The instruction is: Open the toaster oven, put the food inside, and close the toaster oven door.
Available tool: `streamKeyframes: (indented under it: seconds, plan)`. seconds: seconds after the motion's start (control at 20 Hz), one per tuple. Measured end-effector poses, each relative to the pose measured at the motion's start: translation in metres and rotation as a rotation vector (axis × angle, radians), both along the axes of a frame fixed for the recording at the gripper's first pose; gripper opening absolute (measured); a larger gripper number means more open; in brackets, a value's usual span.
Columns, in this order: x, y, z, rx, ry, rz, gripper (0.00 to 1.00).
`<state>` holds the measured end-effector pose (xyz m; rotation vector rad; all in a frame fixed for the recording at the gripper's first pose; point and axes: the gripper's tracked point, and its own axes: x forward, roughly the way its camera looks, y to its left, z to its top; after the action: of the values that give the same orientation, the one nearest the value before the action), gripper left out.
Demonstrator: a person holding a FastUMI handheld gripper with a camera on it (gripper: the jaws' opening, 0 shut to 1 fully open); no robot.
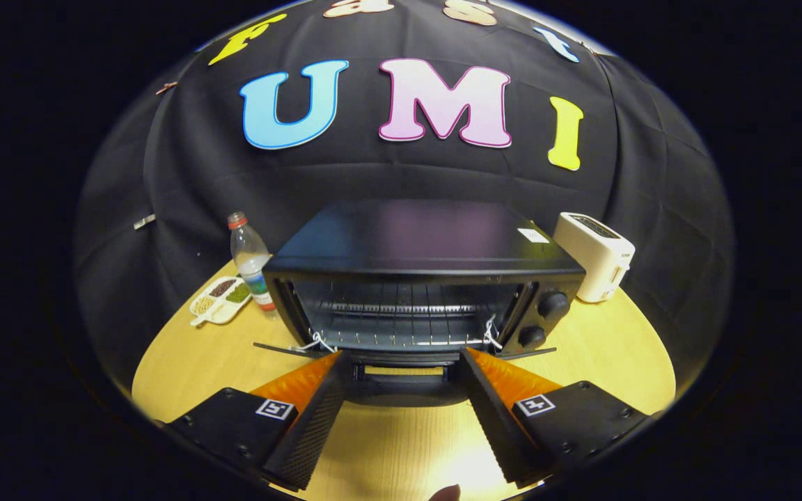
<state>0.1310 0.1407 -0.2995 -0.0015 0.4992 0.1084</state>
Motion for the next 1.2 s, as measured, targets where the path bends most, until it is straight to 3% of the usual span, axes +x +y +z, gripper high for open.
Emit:
streamKeyframes:
  seconds: [0.2,0.45,0.75,1.0,1.2]
  plan:
    - [-0.028,-0.003,-0.034,-0.023,0.077,0.010,0.99]
    - [-0.066,-0.019,-0.090,-0.065,0.289,-0.022,0.99]
    - [-0.092,-0.040,-0.057,0.019,0.382,0.058,0.99]
    - [-0.124,-0.111,-0.028,0.025,0.614,0.132,0.99]
    - [-0.125,-0.200,-0.032,0.019,0.721,0.089,0.98]
